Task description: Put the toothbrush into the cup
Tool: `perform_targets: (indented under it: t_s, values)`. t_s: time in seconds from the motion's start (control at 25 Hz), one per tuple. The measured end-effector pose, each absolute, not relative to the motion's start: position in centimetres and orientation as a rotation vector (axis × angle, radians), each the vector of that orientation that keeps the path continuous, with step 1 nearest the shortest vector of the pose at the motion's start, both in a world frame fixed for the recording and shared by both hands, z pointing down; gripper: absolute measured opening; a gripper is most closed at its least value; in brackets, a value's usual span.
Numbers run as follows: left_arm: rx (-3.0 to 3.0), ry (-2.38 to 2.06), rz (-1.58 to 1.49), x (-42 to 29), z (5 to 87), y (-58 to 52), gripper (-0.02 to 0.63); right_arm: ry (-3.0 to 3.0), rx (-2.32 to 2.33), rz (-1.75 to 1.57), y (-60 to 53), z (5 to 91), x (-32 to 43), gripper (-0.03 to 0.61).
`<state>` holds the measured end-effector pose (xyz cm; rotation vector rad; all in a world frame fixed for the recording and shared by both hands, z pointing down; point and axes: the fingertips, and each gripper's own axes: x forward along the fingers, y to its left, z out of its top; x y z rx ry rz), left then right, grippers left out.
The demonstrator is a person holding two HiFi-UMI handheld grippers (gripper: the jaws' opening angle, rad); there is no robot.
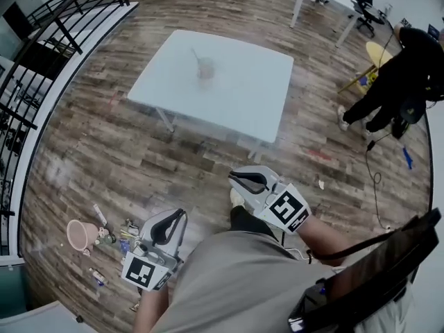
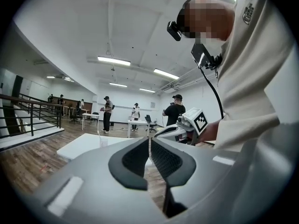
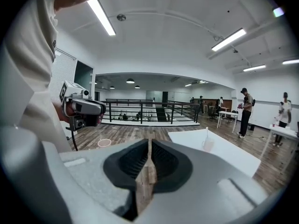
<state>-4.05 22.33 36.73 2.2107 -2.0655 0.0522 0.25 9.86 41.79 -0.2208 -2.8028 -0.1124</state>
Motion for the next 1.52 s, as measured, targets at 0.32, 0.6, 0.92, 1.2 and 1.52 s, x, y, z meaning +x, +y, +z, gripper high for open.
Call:
perform_targets:
  t_s: [0.32,0.6,0.92,1.2,1.52]
  values:
    - [2.269,-1.963,0.03,1.1,37.9,28.6,0.006,-2.791,-0.158,-0.102,17.4,41.4,6.0,0.023]
    - [2.276,-1.944,0.03,4.4,38.2,31.1,0.006,-2.799,-0.161,-0.17,20.2,40.2,9.5,0.023]
    - [2.294,-1.959,0.023,9.5,37.1,28.0,0.006,-2.813,-0.198,-0.205,18.8,39.3,15.3,0.023]
    - [2.307,-1.938,0.014,15.8,37.0,23.3,0.006,-2.804,-0.201,-0.208,15.1,39.7,21.7,0.023]
    - [2.265,-1.939,0.051,22.7,37.7,19.8,0.006,-2.804,-0.22,-0.18,11.4,40.4,28.0,0.023]
